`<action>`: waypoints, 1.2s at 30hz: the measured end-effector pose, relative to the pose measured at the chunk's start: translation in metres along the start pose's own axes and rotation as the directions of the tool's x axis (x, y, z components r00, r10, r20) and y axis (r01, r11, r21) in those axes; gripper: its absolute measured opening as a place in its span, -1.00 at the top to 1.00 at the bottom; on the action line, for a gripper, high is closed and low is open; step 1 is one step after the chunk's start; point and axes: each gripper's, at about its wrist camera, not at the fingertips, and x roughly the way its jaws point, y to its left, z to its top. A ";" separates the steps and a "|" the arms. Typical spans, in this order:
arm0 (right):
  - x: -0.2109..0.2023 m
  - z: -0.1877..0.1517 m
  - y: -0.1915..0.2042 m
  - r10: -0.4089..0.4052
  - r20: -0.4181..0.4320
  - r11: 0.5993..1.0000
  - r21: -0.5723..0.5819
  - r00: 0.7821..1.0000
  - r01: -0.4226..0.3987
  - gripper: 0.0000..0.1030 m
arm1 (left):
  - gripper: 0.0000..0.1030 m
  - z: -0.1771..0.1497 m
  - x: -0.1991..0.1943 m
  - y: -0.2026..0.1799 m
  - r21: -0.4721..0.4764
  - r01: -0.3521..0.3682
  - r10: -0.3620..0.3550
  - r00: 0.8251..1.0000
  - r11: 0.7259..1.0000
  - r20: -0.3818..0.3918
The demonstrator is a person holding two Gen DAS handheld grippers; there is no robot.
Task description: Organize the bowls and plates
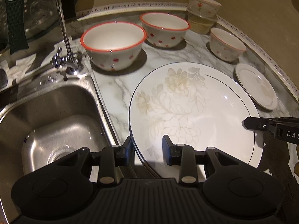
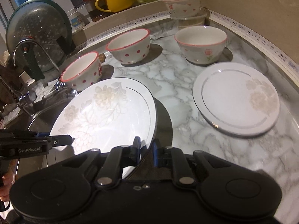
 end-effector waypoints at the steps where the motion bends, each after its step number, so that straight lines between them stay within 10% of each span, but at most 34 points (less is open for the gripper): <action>1: -0.003 -0.003 0.000 -0.002 -0.001 1.000 -0.002 1.000 0.002 0.73 | 0.37 -0.003 -0.002 -0.002 -0.001 0.003 -0.003 1.000 1.000 -0.002; 11: -0.022 -0.016 -0.001 -0.036 0.010 0.998 -0.043 0.999 0.036 0.45 | 0.35 -0.013 -0.016 -0.003 0.002 0.001 -0.001 1.000 1.000 -0.026; 15: -0.036 -0.013 -0.017 -0.031 0.024 0.999 -0.026 0.999 0.031 0.18 | -0.33 -0.010 -0.030 0.004 -0.010 -0.025 0.025 1.000 1.000 0.003; 18: -0.049 -0.007 -0.028 -0.092 0.060 0.994 -0.047 0.994 0.095 0.15 | -0.33 -0.002 -0.047 0.006 0.011 -0.021 0.021 0.999 1.000 0.045; 27: -0.074 0.015 -0.075 -0.202 0.151 0.979 0.004 0.968 0.204 -0.46 | -0.58 0.064 -0.068 -0.055 0.173 0.125 -0.149 0.980 0.977 0.134; 36: -0.060 0.024 -0.107 -0.261 0.149 0.964 0.100 0.954 0.248 -0.56 | -0.58 0.123 0.001 -0.136 0.226 0.245 -0.261 0.964 0.943 0.044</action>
